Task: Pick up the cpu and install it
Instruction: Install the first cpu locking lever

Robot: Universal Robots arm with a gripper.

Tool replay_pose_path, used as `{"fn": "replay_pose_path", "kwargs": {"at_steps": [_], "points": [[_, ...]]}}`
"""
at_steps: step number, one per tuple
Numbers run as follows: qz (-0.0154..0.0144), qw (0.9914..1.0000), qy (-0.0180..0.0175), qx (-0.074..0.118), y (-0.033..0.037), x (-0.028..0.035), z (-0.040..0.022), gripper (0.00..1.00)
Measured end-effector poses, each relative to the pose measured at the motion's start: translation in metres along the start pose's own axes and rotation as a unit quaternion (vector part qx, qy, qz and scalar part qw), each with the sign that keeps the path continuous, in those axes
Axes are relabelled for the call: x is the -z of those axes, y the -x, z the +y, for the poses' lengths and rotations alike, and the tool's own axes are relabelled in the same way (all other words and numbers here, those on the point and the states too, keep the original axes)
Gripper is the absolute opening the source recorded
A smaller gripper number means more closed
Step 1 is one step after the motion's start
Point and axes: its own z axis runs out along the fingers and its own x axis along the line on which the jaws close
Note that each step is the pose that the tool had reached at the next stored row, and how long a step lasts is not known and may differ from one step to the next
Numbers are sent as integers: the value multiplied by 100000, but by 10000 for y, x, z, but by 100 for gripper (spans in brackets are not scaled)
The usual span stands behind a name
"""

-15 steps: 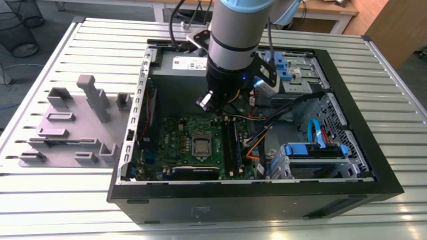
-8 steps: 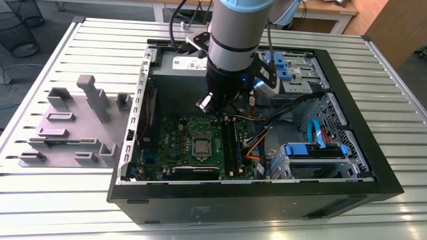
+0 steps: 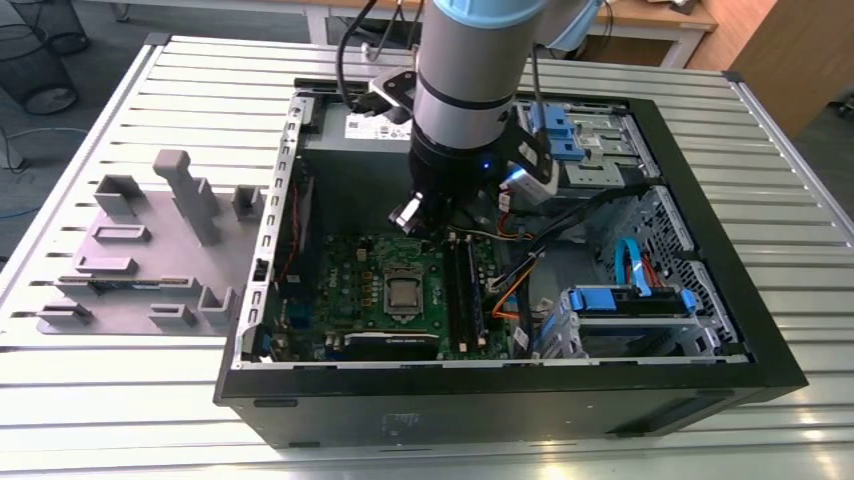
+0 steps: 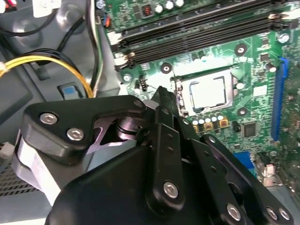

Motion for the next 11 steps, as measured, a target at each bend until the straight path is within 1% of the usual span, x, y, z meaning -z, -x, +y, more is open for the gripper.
{"fn": "replay_pose_path", "kwargs": {"at_steps": [2, 5, 7, 11], "points": [[240, 99999, -249, -5, -23, -2, -5, 10], [453, 99998, -469, -11, -56, -14, -12, 10], [526, 99997, -542, -9, -75, -25, -18, 10], [566, 99997, -585, -15, -75, -27, -19, 10]]}}
